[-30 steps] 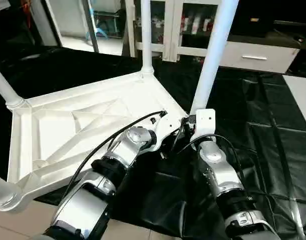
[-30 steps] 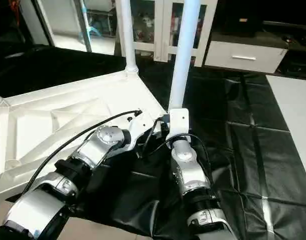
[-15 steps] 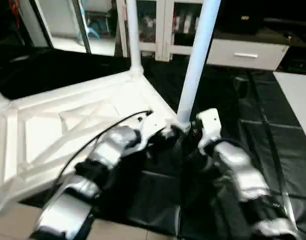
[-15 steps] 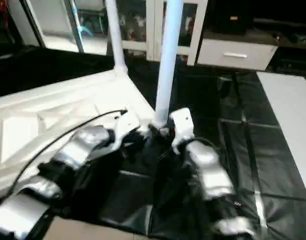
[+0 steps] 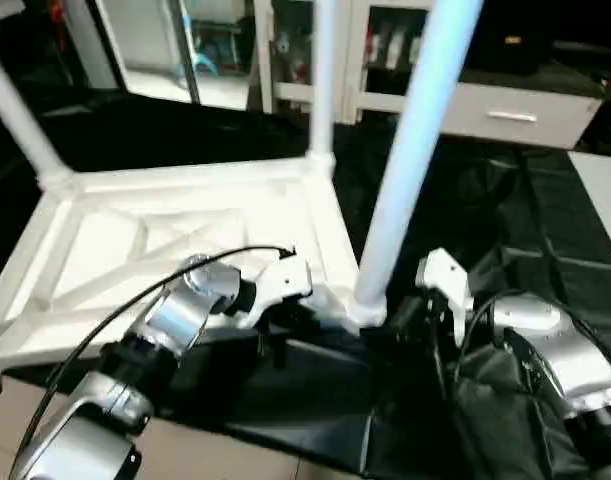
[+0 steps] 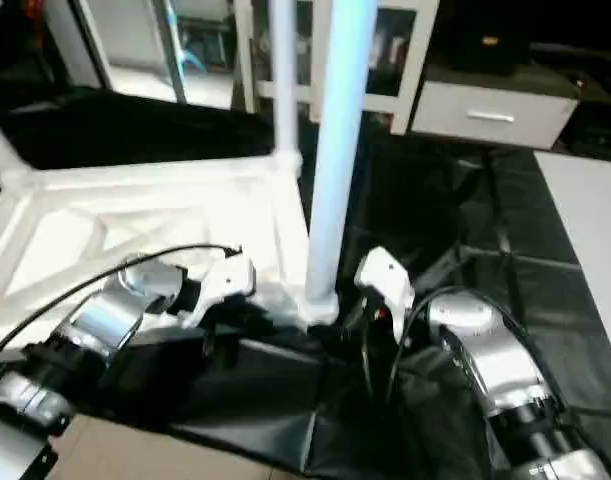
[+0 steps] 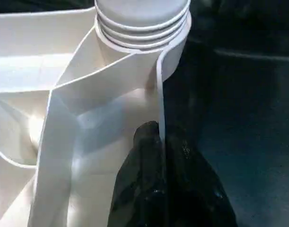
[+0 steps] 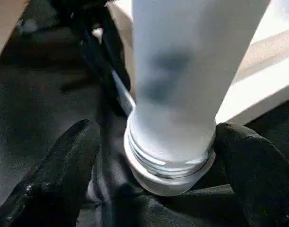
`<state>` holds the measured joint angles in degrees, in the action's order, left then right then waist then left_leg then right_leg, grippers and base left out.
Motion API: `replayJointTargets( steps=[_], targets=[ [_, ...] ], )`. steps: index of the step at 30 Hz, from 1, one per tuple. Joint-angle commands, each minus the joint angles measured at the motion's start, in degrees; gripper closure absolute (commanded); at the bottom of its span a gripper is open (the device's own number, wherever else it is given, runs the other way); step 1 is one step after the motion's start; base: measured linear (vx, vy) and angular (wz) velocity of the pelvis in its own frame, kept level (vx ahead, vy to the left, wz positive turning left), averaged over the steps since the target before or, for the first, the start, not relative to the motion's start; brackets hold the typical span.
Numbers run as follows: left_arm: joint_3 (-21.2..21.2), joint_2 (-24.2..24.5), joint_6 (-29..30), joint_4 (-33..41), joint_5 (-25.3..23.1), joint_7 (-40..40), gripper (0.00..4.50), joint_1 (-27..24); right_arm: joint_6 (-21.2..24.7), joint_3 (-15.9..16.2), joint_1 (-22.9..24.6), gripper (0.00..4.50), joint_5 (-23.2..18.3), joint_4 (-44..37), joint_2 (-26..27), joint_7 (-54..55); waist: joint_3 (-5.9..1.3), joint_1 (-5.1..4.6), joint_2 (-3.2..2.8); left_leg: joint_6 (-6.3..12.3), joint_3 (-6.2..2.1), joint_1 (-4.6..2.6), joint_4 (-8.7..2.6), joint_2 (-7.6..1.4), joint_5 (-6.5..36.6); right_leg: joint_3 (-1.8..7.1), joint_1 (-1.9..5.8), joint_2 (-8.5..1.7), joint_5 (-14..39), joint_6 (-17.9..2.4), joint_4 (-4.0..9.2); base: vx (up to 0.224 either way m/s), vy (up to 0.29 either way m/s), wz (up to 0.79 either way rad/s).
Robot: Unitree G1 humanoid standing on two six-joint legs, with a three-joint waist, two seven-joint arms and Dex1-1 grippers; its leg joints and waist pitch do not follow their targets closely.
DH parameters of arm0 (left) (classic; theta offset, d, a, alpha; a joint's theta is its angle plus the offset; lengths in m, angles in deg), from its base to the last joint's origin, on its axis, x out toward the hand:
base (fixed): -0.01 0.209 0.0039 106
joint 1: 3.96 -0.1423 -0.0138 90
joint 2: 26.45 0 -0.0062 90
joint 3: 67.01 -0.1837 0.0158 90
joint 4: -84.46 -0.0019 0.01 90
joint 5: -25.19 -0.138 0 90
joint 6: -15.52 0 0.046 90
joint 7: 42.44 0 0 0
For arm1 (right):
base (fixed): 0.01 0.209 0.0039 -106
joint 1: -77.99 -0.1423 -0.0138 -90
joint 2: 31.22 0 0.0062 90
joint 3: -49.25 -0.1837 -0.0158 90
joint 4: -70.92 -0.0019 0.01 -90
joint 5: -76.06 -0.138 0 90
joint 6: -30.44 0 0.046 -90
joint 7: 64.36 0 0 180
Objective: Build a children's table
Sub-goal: Rotate leg to tighten
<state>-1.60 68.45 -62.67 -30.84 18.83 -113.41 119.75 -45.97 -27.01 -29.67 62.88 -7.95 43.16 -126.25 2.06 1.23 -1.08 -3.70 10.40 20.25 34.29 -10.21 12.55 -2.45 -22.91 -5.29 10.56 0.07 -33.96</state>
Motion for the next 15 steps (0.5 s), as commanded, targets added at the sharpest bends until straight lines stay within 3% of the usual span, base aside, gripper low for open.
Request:
replayJointTargets(
  steps=[1,9,15],
  targets=[
    [-4.89,0.38,1.47,-0.56,-1.52,-3.70,4.50,-2.23,0.61,1.04,0.06,0.42,0.61,-1.86,-0.46,-1.47,-2.46,-0.19,0.63,5.00,-0.65,0.11,-4.66,-2.95,11.74,2.06,2.61,-2.76,12.71,-15.26,3.96,0.000,0.000,0.00],
    [-4.85,1.04,2.92,1.54,-1.43,-3.90,4.50,-2.78,-0.22,0.57,-0.74,0.42,0.39,-0.60,0.72,-1.18,-2.78,0.27,0.66,5.33,-0.63,0.12,-4.39,-2.81,8.72,2.03,2.78,-2.71,8.58,-15.60,3.51,0.000,0.000,0.00],
    [-4.91,1.33,3.51,2.15,-1.47,-3.95,4.50,-2.92,0.01,0.19,-1.32,0.91,-0.40,-0.09,1.37,-1.52,-2.76,0.30,0.67,5.42,-0.58,0.07,-4.37,-2.78,8.86,2.02,2.80,-2.68,8.84,-15.88,3.51,0.000,0.000,0.00]
  ],
)
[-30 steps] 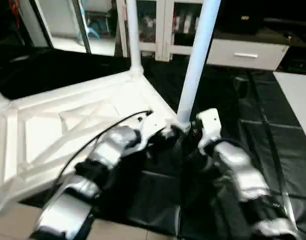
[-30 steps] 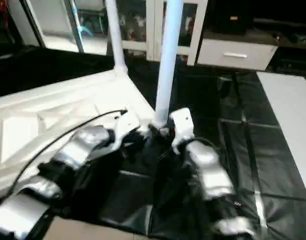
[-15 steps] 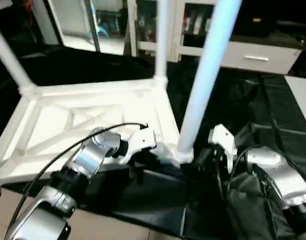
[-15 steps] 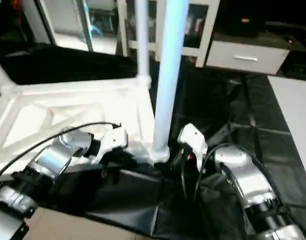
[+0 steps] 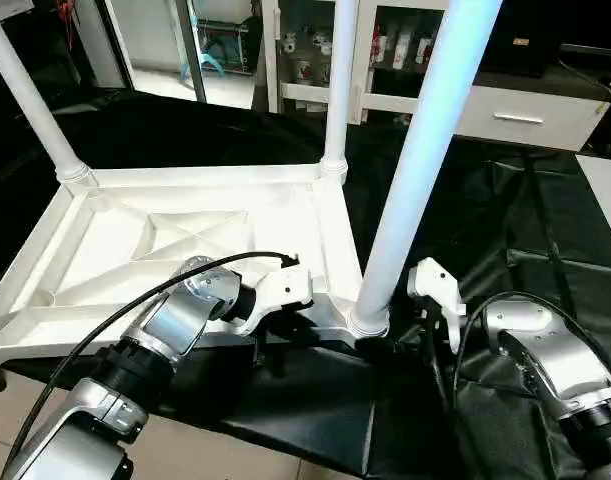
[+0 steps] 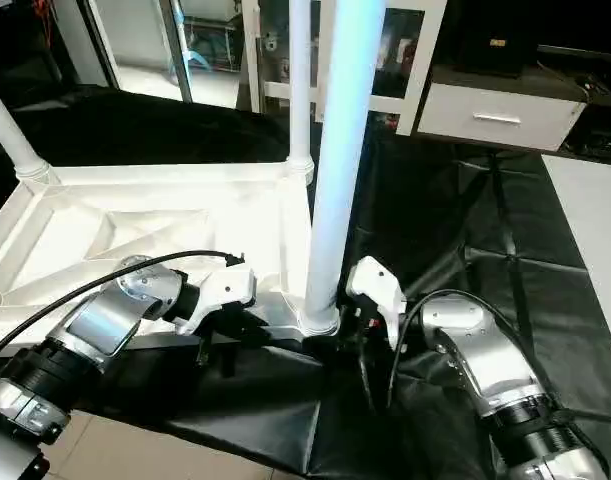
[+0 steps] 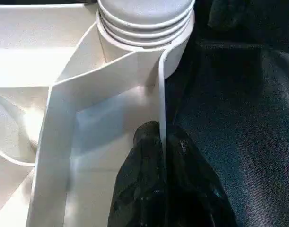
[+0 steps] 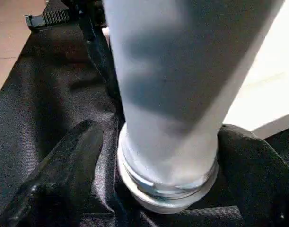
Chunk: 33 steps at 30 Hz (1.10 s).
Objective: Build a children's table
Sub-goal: Rotate leg to tighten
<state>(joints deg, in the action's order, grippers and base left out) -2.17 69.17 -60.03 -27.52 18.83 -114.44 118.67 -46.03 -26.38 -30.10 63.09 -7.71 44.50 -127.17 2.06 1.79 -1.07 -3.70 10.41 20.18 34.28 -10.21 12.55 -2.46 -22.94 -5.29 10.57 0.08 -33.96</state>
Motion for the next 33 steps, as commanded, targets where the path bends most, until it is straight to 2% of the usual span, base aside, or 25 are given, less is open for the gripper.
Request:
replayJointTargets(
  steps=[1,3,9,20,22,24,25,26,27,28,30,31,33],
  targets=[
    [-4.34,0.66,1.07,-0.96,-1.46,-2.91,4.50,-1.89,0.08,-0.49,-0.93,0.95,-0.74,-0.22,0.19,-0.75,-2.76,-0.30,0.66,5.33,-0.62,0.13,-4.41,-2.80,8.96,2.03,2.83,-2.68,8.97,-15.81,3.51,0.000,0.000,0.00],
    [-4.38,0.74,1.28,-0.78,-1.44,-2.86,4.50,-1.92,0.08,-0.39,-0.96,1.26,-0.73,-0.07,0.33,-0.92,-2.79,-0.30,0.69,5.38,-0.61,0.15,-4.35,-2.76,8.74,2.02,2.82,-2.64,8.67,-15.76,3.47,0.000,0.000,0.00],
    [-4.40,1.06,1.57,-0.50,-1.47,-2.74,4.50,-2.03,0.30,-0.12,-0.90,1.72,-0.66,0.19,0.57,-1.67,-2.80,-0.25,0.67,5.21,-0.61,0.13,-4.34,-2.73,8.81,2.02,2.84,-2.64,9.06,-15.58,3.50,0.000,0.000,0.00],
    [-4.67,1.14,1.81,-0.78,-2.04,-2.03,4.50,-2.45,-1.00,-0.80,0.16,1.84,-0.86,-0.07,2.03,-0.46,-2.88,-0.28,0.65,5.64,-0.56,0.22,-4.18,-2.64,7.88,2.00,2.95,-2.63,7.61,-16.02,3.36,0.000,0.000,0.00],
    [-2.69,-1.16,0.40,-4.02,-2.49,3.40,4.50,-1.35,-2.89,-1.78,-0.46,1.84,2.08,2.17,5.68,8.07,-2.77,-0.43,0.62,5.29,-0.54,0.29,-4.24,-2.61,8.23,1.97,2.77,-2.58,8.86,-15.72,3.51,0.000,0.000,0.00],
    [-1.40,-2.64,0.08,-6.12,-2.68,6.81,4.50,-0.41,-4.12,-2.44,-1.19,1.84,4.40,4.32,7.95,14.12,-2.46,-0.65,0.64,3.31,-0.51,0.09,-4.48,-2.31,11.42,1.87,2.43,-2.52,14.82,-14.28,4.20,0.000,0.000,0.00],
    [-0.87,-3.39,-0.03,-7.48,-2.95,8.70,4.50,0.31,-3.84,-3.05,-1.52,1.84,5.03,5.45,9.32,17.37,-2.48,-0.76,0.78,2.21,-0.75,-0.02,-4.67,-2.29,13.27,1.83,2.58,-2.63,19.14,-12.61,4.47,0.000,0.000,0.00],
    [-0.19,-4.28,-0.14,-9.01,-3.26,11.24,4.50,1.13,-3.74,-4.05,-1.66,1.84,4.89,6.21,10.83,20.13,-2.30,-0.98,0.77,1.80,-0.83,-0.12,-4.81,-2.25,14.74,1.90,2.24,-2.52,21.97,-11.32,4.83,0.000,0.000,0.00],
    [0.85,-5.63,-0.33,-11.36,-3.75,15.17,4.50,2.39,-3.60,-5.60,-1.84,1.84,4.60,7.34,13.14,24.31,-2.13,-1.17,0.66,1.53,-0.82,-0.24,-4.85,-2.23,15.81,1.94,1.92,-2.46,23.52,-10.87,5.02,0.000,0.000,0.00],
    [1.54,-6.60,-0.12,-12.64,-3.91,17.51,4.50,3.34,-3.40,-6.88,-1.80,1.85,4.08,7.53,15.25,27.61,-2.40,-1.61,0.77,0.67,-1.18,-0.17,-4.95,-2.21,17.12,1.88,2.06,-2.57,24.99,-9.92,5.13,0.000,0.000,0.00],
    [2.97,-8.43,0.70,-14.79,-4.05,22.15,4.50,5.14,-2.33,-9.24,-1.85,1.85,3.61,8.07,19.22,34.56,-2.32,-1.92,0.71,0.53,-1.09,-0.14,-4.99,-2.10,17.20,1.96,1.72,-2.42,24.65,-9.52,5.21,0.000,0.000,0.00],
    [3.87,-9.71,1.13,-16.32,-4.20,25.41,4.50,6.40,-1.89,-10.41,-2.16,1.85,4.93,9.27,21.76,40.79,-2.42,-1.96,0.68,0.15,-1.15,-0.13,-5.01,-2.06,16.93,1.96,1.69,-2.47,24.10,-9.55,5.25,0.000,0.000,0.00],
    [4.62,-11.06,1.38,-18.11,-4.60,29.12,4.50,7.57,-1.63,-11.26,-2.89,1.85,7.39,11.95,24.01,48.55,-2.50,-2.34,0.66,-0.18,-1.42,0.47,-5.29,-2.02,15.72,1.79,2.14,-2.38,21.68,-9.59,4.82,0.000,0.000,0.00]
  ],
)
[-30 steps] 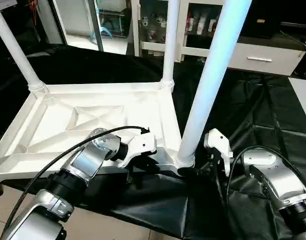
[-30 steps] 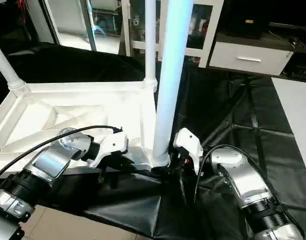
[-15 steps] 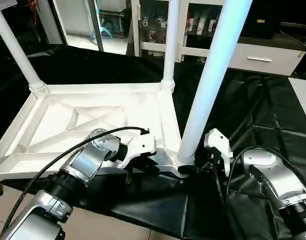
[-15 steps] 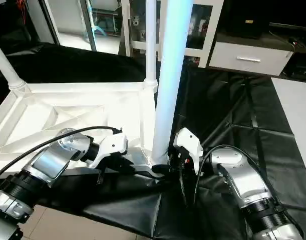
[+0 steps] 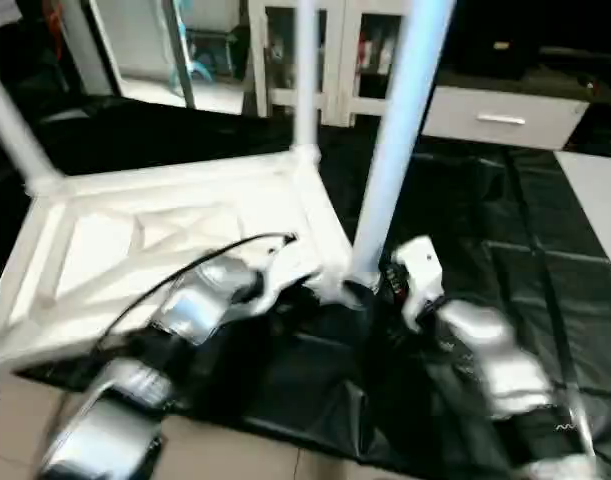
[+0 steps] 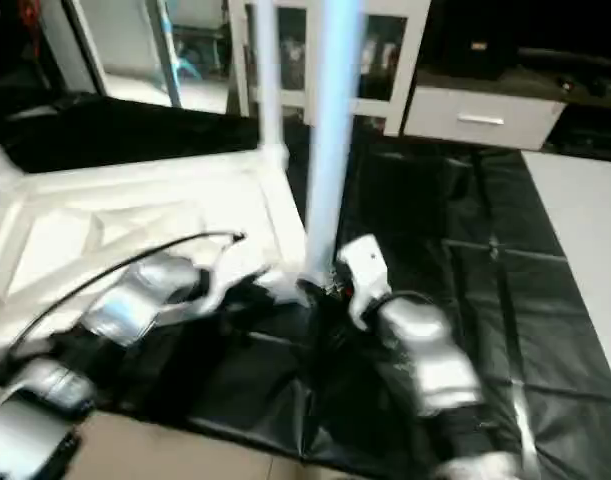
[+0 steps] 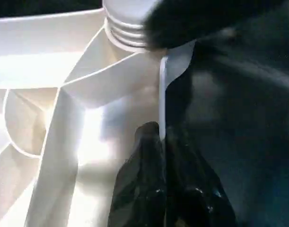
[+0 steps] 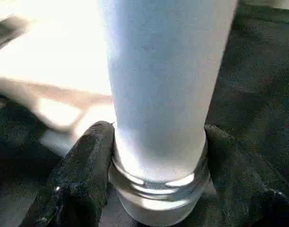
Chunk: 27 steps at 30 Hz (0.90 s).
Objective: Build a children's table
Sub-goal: Rotate leg to tighten
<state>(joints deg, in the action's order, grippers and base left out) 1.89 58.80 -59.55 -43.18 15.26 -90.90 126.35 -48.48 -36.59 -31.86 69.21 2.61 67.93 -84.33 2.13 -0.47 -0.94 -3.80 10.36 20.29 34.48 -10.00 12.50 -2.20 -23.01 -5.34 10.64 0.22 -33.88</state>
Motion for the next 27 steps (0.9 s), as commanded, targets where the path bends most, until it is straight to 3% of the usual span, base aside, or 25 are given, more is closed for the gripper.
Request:
replayJointTargets(
  steps=[1,4,5,6,8,10,12,13,14,18,21,23,24,26,27],
  targets=[
    [1.16,-2.03,0.98,-4.15,-1.28,8.23,4.50,0.77,0.55,-3.34,-2.03,1.85,2.31,4.92,3.54,14.21,-2.69,-0.33,0.07,-0.30,-1.10,0.00,-5.27,-2.15,15.47,1.63,1.76,-2.23,19.79,-10.26,4.89,0.000,0.000,0.00],
    [1.96,-3.41,0.56,-5.94,-1.32,10.66,4.50,1.53,-0.78,-6.85,-2.94,1.86,0.57,8.33,6.87,21.31,-3.01,-0.53,0.15,0.86,-0.93,0.23,-5.01,-2.02,13.27,1.73,2.23,-2.34,13.78,-12.15,4.48,0.000,0.000,0.00],
    [2.09,-3.80,0.38,-6.65,-1.48,11.50,4.50,1.84,-1.24,-7.09,-3.34,1.86,0.97,9.55,7.51,23.40,-3.05,-0.43,-0.62,1.03,-1.02,0.13,-4.96,-2.07,12.82,1.74,2.25,-2.42,12.49,-12.53,4.31,0.000,0.000,0.00],
    [2.19,-4.34,-0.13,-7.90,-2.02,13.22,4.50,2.38,-2.61,-6.30,-4.21,1.86,2.61,11.51,8.35,25.78,-3.13,-0.66,-0.25,1.58,-0.91,0.34,-4.81,-1.99,11.61,1.70,2.41,-2.26,9.50,-13.26,4.12,0.000,0.000,0.00],
    [2.15,-4.49,-0.43,-8.32,-2.09,13.55,4.50,2.54,-3.12,-5.54,-4.76,1.86,3.53,12.20,8.75,26.42,-3.30,-0.52,-0.28,2.63,-0.86,0.41,-4.62,-1.99,9.91,1.64,2.72,-2.37,6.93,-14.17,3.80,0.000,0.000,0.00],
    [2.41,-5.16,-1.56,-10.38,-1.84,14.99,4.50,3.21,-4.60,-3.92,-5.64,1.86,4.60,12.14,10.25,24.31,-3.24,-0.65,0.20,4.01,-0.85,0.68,-4.58,-2.00,8.62,1.51,3.00,-2.27,4.99,-14.76,3.60,0.000,0.000,0.00],
    [2.40,-5.17,-1.70,-10.69,-1.82,15.10,4.50,3.25,-5.22,-3.42,-5.77,1.86,4.50,12.01,10.41,22.75,-3.23,-0.43,-0.07,4.34,-0.77,0.40,-4.55,-2.10,8.62,1.58,2.87,-2.39,5.16,-15.02,3.65,0.000,0.000,0.00],
    [2.35,-4.91,-1.91,-10.80,-1.76,14.99,4.50,3.11,-5.85,-2.59,-5.54,1.30,4.18,11.35,10.26,20.58,-3.08,-0.46,-0.02,4.67,-0.77,0.47,-4.66,-2.14,9.58,1.57,2.90,-2.43,6.39,-15.06,3.80,0.000,0.000,0.00],
    [2.32,-4.74,-1.95,-10.80,-1.71,14.83,4.50,3.02,-6.18,-2.26,-5.35,1.16,4.06,10.89,10.09,19.76,-2.98,-0.42,0.03,4.53,-0.79,0.40,-4.78,-2.23,10.97,1.57,2.89,-2.49,8.63,-14.72,3.97,0.000,0.000,0.00],
    [1.67,-3.52,-2.57,-10.47,-1.37,12.40,4.50,2.14,-6.49,-0.73,-4.04,0.88,3.60,7.19,7.95,15.56,-2.79,-0.41,0.37,4.14,-0.86,0.64,-4.93,-2.22,12.29,1.62,2.96,-2.54,12.54,-13.17,4.31,0.000,0.000,0.00],
    [0.25,-1.92,-3.62,-8.75,-1.19,7.50,4.50,0.63,-3.73,-1.20,-2.99,0.70,0.92,2.70,4.43,8.53,-2.67,-0.41,0.50,4.67,-0.95,0.72,-5.03,-2.27,12.71,1.65,3.05,-2.56,14.57,-12.29,4.49,0.000,0.000,0.00],
    [-0.82,-0.66,-4.11,-6.99,-0.87,3.54,4.50,-0.61,-2.02,-0.49,-1.95,0.50,-0.57,-0.65,0.84,1.52,-2.70,-0.40,0.48,4.92,-0.95,0.64,-5.01,-2.30,12.60,1.63,2.92,-2.53,15.01,-12.22,4.58,0.000,0.000,0.00],
    [-1.17,-0.22,-4.30,-6.40,-0.78,2.31,4.50,-1.02,-1.06,-0.18,-1.56,0.36,-1.10,-1.79,-0.55,-0.90,-2.83,-0.25,0.19,5.29,-0.93,0.68,-4.82,-2.48,11.16,1.76,2.87,-2.63,12.69,-12.93,4.24,0.000,0.000,0.00],
    [-1.97,0.69,-5.67,-5.26,-0.58,-0.22,4.50,-1.82,1.48,0.23,-0.83,0.26,-2.59,-3.98,-3.11,-5.39,-2.85,-0.12,0.37,6.12,-0.90,0.78,-4.70,-2.56,10.13,1.69,3.16,-2.55,10.12,-13.82,4.03,0.000,0.000,0.00],
    [-2.61,1.47,-6.60,-4.06,0.05,-3.03,4.50,-2.60,2.89,0.50,-0.25,0.26,-3.66,-5.61,-5.33,-8.80,-2.86,-0.14,0.29,6.17,-0.83,0.67,-4.69,-2.61,9.68,1.75,2.94,-2.56,9.39,-14.16,3.96,0.000,0.000,0.00]
  ],
)
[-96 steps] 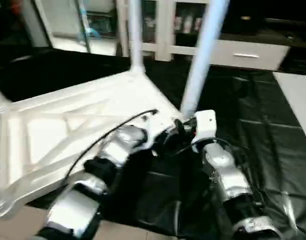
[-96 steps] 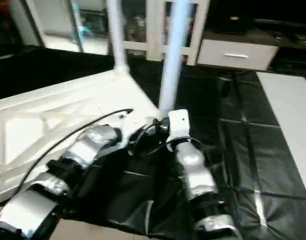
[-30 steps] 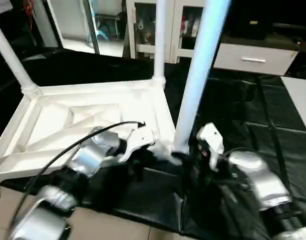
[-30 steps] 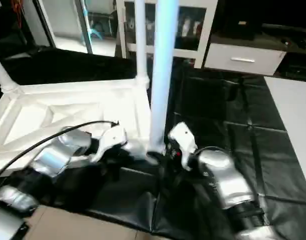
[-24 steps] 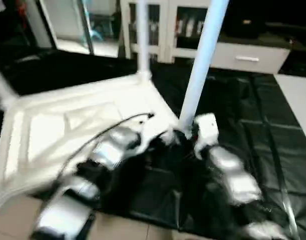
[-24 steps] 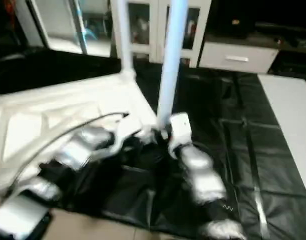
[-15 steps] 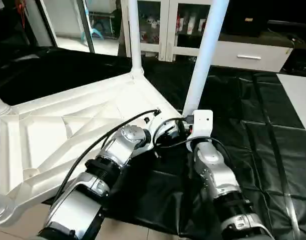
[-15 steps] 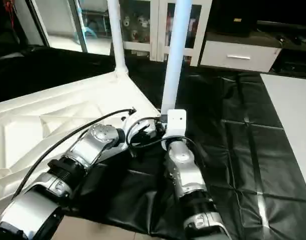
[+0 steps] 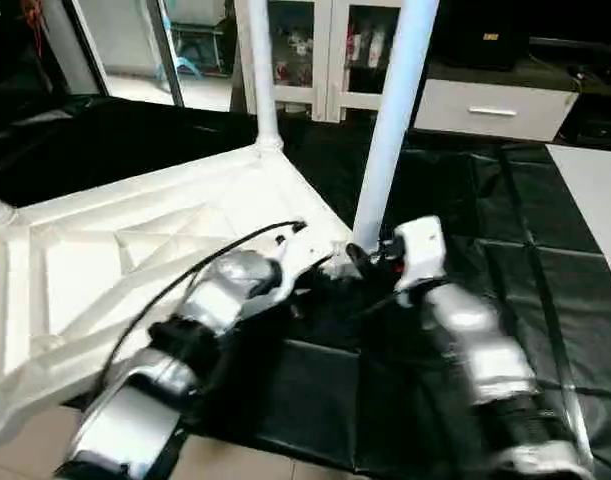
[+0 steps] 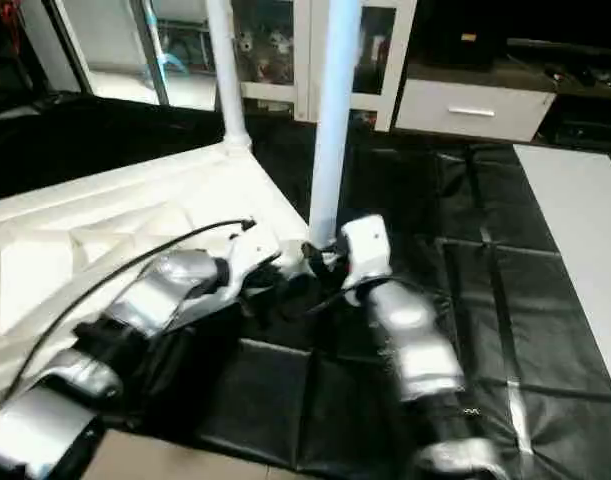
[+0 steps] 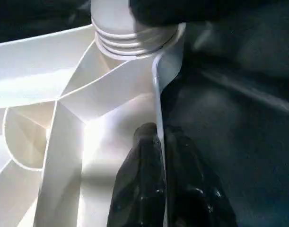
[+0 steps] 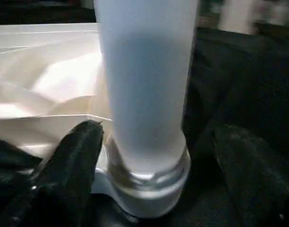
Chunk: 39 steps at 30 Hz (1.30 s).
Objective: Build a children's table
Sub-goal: Rotate leg to tighten
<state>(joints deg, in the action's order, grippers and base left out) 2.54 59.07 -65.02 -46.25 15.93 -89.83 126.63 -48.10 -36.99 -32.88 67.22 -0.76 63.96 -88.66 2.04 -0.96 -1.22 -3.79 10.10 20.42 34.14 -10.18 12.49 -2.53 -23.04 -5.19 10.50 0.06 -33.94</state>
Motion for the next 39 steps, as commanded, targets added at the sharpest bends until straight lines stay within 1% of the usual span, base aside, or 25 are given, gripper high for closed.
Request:
replayJointTargets(
  steps=[1,2,3,4,5,6,8,10,11,13,14,15,16,17,22,27,29,30,31,32,33,35,37,38,39],
  targets=[
    [-4.35,2.48,-3.09,1.30,0.60,-8.75,4.50,-4.19,3.63,1.58,1.65,0.26,-3.00,-4.42,-4.37,-9.11,-2.89,0.65,0.44,6.74,-0.68,0.56,-4.24,-2.48,8.65,1.95,3.36,-2.70,7.07,-15.02,3.77,0.000,0.000,0.00],
    [-4.44,2.59,-3.11,1.53,0.72,-9.15,4.50,-4.30,3.65,1.67,1.74,0.26,-3.08,-4.62,-4.67,-9.55,-2.89,0.65,0.44,6.74,-0.68,0.56,-4.24,-2.48,8.65,1.95,3.36,-2.70,7.07,-15.02,3.77,0.000,0.000,0.00],
    [-5.94,4.53,-2.99,5.35,2.42,-15.76,4.50,-6.15,4.01,3.62,3.73,0.26,-4.71,-8.85,-10.72,-18.57,-2.97,0.71,0.29,7.15,-0.61,0.54,-4.15,-2.64,7.78,2.01,3.37,-2.78,4.63,-15.99,3.41,0.000,0.000,0.00],
    [-6.28,4.91,-3.06,5.86,2.40,-16.65,4.50,-6.37,4.40,4.23,4.38,0.26,-5.30,-10.18,-12.48,-21.23,-2.96,1.21,0.31,7.89,-0.60,0.34,-4.04,-2.90,7.65,2.05,3.55,-2.75,3.17,-16.36,3.24,0.000,0.000,0.00],
    [-6.48,5.10,-3.04,6.00,2.20,-16.92,4.50,-6.41,4.76,4.69,4.87,0.26,-5.76,-11.18,-13.78,-23.19,-2.89,1.35,0.23,8.30,-0.36,0.23,-3.98,-2.79,7.52,2.09,3.13,-2.70,2.32,-17.10,3.26,0.000,0.000,0.00],
    [-7.44,5.76,-3.26,6.01,1.49,-18.00,4.50,-6.41,5.44,4.92,5.16,0.26,-6.12,-11.72,-14.98,-24.73,-2.86,1.51,0.22,8.27,-0.36,0.19,-4.01,-2.69,7.90,2.02,3.21,-2.64,2.90,-17.04,3.31,0.000,0.000,0.00],
    [-8.73,6.79,-3.26,6.61,0.71,-20.11,4.50,-6.62,6.27,5.03,5.31,0.26,-6.19,-12.06,-16.24,-26.24,-2.67,1.57,0.28,7.53,-0.42,0.21,-4.23,-2.78,9.52,2.02,3.11,-2.84,6.29,-16.47,3.57,0.000,0.000,0.00],
    [-9.95,7.84,-1.68,8.59,1.02,-23.23,4.50,-7.10,5.77,5.86,5.66,0.26,-5.87,-12.59,-17.83,-28.62,-2.48,1.82,0.26,5.23,-0.46,-0.22,-4.53,-2.96,12.03,2.16,2.85,-2.97,12.21,-15.26,4.09,0.000,0.000,0.00],
    [-10.63,8.57,-0.83,10.28,1.31,-25.16,4.50,-7.52,5.85,6.70,6.14,0.26,-6.06,-13.74,-19.07,-30.82,-2.43,1.81,0.40,4.96,-0.36,-0.27,-4.55,-2.97,12.18,2.23,2.78,-2.92,12.43,-15.24,4.10,0.000,0.000,0.00],
    [-11.10,9.27,-0.26,12.21,1.58,-26.67,4.50,-7.99,7.08,7.99,6.97,0.26,-6.74,-16.17,-21.03,-34.24,-2.31,2.27,0.23,4.88,-0.36,-0.30,-4.66,-3.12,11.93,2.36,2.74,-2.86,11.36,-15.03,3.96,0.000,0.000,0.00],
    [-11.10,9.27,-0.27,12.23,1.58,-26.66,4.50,-7.99,7.12,8.02,6.99,0.26,-6.76,-16.23,-21.07,-34.30,-2.30,2.28,0.23,4.79,-0.39,-0.22,-4.72,-3.01,12.16,2.27,2.80,-2.75,11.77,-14.92,3.99,0.000,0.000,0.00],
    [-10.83,9.05,-0.71,12.06,1.55,-26.09,4.50,-7.92,7.51,8.57,7.15,0.26,-6.83,-16.76,-21.48,-34.90,-2.44,2.48,0.22,4.69,-0.36,-0.43,-4.65,-2.96,12.27,2.24,2.78,-2.74,11.90,-14.85,4.03,0.000,0.000,0.00],
    [-10.76,9.03,-0.72,12.11,1.57,-26.03,4.50,-7.93,7.55,8.72,7.19,0.26,-6.85,-16.90,-21.63,-35.08,-2.52,2.58,0.35,4.59,-0.31,-0.44,-4.53,-2.95,11.58,2.34,2.76,-2.81,10.68,-14.95,3.89,0.000,0.000,0.00],
    [-10.30,8.90,-0.96,12.12,1.22,-25.47,4.50,-7.80,6.52,10.53,7.21,0.26,-5.26,-16.82,-22.29,-35.89,-2.48,2.68,0.34,4.52,-0.37,-0.30,-4.60,-2.97,11.01,2.31,2.85,-2.80,10.14,-14.90,3.82,0.000,0.000,0.00],
    [-10.05,8.76,-0.97,11.73,1.01,-24.85,4.50,-7.40,4.40,10.90,5.52,0.26,-2.44,-13.98,-20.54,-34.00,-2.54,2.62,0.40,3.92,-0.42,-0.12,-4.62,-2.80,11.16,2.24,2.88,-2.92,12.01,-14.13,3.97,0.000,0.000,0.00],
    [-9.88,8.98,-0.26,12.64,0.74,-24.92,4.50,-7.63,4.58,11.13,4.49,0.26,-2.31,-12.88,-20.62,-34.55,-2.66,2.70,0.41,4.31,-0.39,-0.17,-4.46,-2.83,9.93,2.25,2.97,-2.85,9.59,-14.74,3.68,0.000,0.000,0.00],
    [-9.86,9.04,-0.35,12.56,0.67,-24.87,4.50,-7.67,4.24,11.34,4.02,0.54,-2.20,-12.13,-20.70,-34.47,-2.68,2.64,0.47,4.54,-0.43,-0.09,-4.47,-2.82,9.59,2.17,3.03,-2.84,9.28,-14.84,3.58,0.000,0.000,0.00],
    [-9.82,9.08,-0.40,12.57,0.65,-24.78,4.50,-7.74,4.21,11.27,3.81,0.54,-2.17,-11.67,-20.55,-34.52,-2.70,2.66,0.50,4.65,-0.35,-0.16,-4.36,-2.77,9.53,2.20,3.00,-2.82,9.15,-14.86,3.62,0.000,0.000,0.00],
    [-9.78,9.10,-0.43,12.64,0.61,-24.65,4.50,-7.86,4.00,11.07,3.49,0.74,-2.02,-10.82,-20.20,-34.77,-2.71,2.66,0.71,4.82,-0.33,-0.11,-4.35,-2.76,9.32,2.20,3.04,-2.84,9.12,-14.92,3.61,0.000,0.000,0.00],
    [-9.78,9.10,-0.43,12.64,0.61,-24.64,4.50,-7.87,3.98,11.07,3.47,0.74,-2.01,-10.77,-20.18,-34.79,-2.67,2.69,0.57,4.85,-0.34,-0.13,-4.35,-2.77,9.43,2.19,2.98,-2.89,9.66,-14.99,3.66,0.000,0.000,0.00],
    [-9.77,9.12,-0.42,12.73,0.58,-24.56,4.50,-7.97,3.76,10.99,3.23,0.95,-1.89,-10.16,-19.98,-34.96,-2.70,2.71,0.58,4.86,-0.30,-0.16,-4.30,-2.75,9.44,2.19,2.97,-2.88,9.73,-14.96,3.66,0.000,0.000,0.00],
    [-9.74,9.14,-0.33,12.88,0.55,-24.46,4.50,-8.11,3.42,11.00,2.93,1.02,-1.69,-9.44,-19.81,-35.14,-2.67,2.65,0.74,4.86,-0.33,-0.05,-4.34,-2.75,9.45,2.17,3.01,-2.85,10.07,-14.84,3.67,0.000,0.000,0.00],
    [-9.74,9.16,-0.26,12.97,0.54,-24.42,4.50,-8.18,3.25,11.02,2.79,1.09,-1.60,-9.12,-19.77,-35.23,-2.72,2.68,0.62,4.87,-0.34,-0.14,-4.30,-2.78,9.14,2.16,2.96,-2.85,10.04,-14.83,3.61,0.000,0.000,0.00],
    [-9.71,9.28,-0.07,13.35,0.61,-24.45,4.50,-8.42,2.84,11.05,2.50,1.35,-1.63,-8.60,-19.82,-35.62,-2.77,2.69,0.84,5.05,-0.31,-0.12,-4.24,-2.80,8.68,2.17,3.04,-2.86,9.23,-14.94,3.53,0.000,0.000,0.00],
    [-9.69,9.32,0.00,13.48,0.65,-24.48,4.50,-8.51,2.72,11.06,2.39,1.35,-1.71,-8.44,-19.86,-35.82,-2.80,2.74,0.77,5.13,-0.35,-0.10,-4.22,-2.82,8.40,2.19,3.07,-2.91,8.77,-15.06,3.42,0.000,0.000,0.00]
  ],
)
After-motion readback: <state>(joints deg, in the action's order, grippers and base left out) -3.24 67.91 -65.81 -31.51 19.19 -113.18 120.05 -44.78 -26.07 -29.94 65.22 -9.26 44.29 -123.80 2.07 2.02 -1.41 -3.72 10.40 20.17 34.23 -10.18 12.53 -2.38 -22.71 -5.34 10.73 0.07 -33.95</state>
